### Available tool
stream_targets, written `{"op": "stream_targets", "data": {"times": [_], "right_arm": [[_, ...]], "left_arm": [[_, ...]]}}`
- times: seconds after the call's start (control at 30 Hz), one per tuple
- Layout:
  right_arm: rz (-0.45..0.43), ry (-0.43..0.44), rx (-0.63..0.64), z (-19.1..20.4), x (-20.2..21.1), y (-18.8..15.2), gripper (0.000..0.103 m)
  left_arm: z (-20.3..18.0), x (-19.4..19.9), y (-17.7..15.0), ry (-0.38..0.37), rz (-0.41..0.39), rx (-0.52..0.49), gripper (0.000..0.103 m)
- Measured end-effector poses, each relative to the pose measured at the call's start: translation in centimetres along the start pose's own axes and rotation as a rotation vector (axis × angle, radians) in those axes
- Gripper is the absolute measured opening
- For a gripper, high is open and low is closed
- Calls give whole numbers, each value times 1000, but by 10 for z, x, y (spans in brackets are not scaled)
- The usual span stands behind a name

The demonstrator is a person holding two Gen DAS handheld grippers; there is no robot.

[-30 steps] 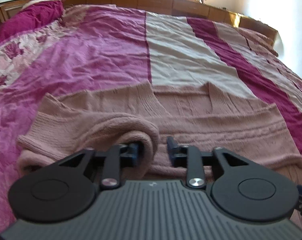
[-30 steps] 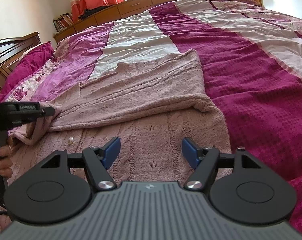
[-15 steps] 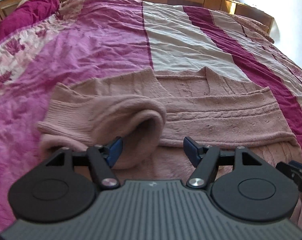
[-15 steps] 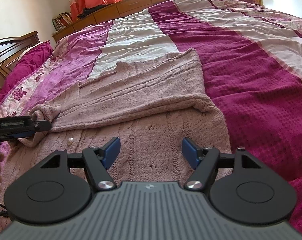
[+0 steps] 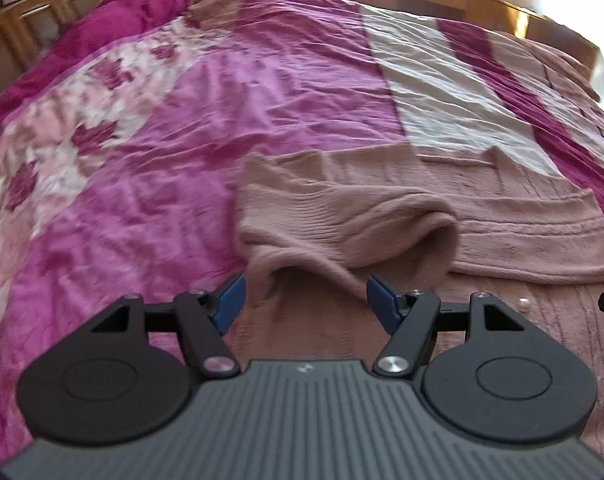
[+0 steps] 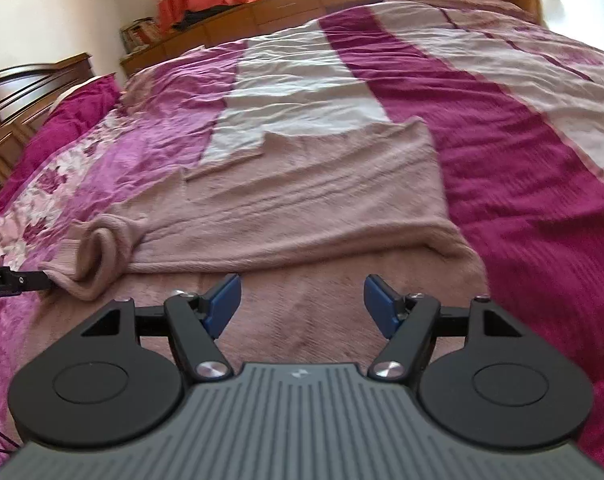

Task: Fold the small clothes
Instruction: 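Open the left tool and withdraw it from the folded sleeve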

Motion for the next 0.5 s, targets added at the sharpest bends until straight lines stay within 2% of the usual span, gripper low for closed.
{"op": "stream_targets", "data": {"times": [0.37,0.5], "right_arm": [[125,192,-29,59,-40,25,75],[172,250,-83,76,-63,37,75]], "left_arm": [[33,-12,-16,25,30,75,68],[40,-14,-19,19,39,98,68]]}}
Point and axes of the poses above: each gripper's, at about its wrist camera, not at the fingertips, and x roughly against the way its jaws point, z to its left, y to its top, the point moved 4 cm from there along -x, roughly the way its jaws point, and after that the axes turned 9 degrees about y, right-handed, at the moved point
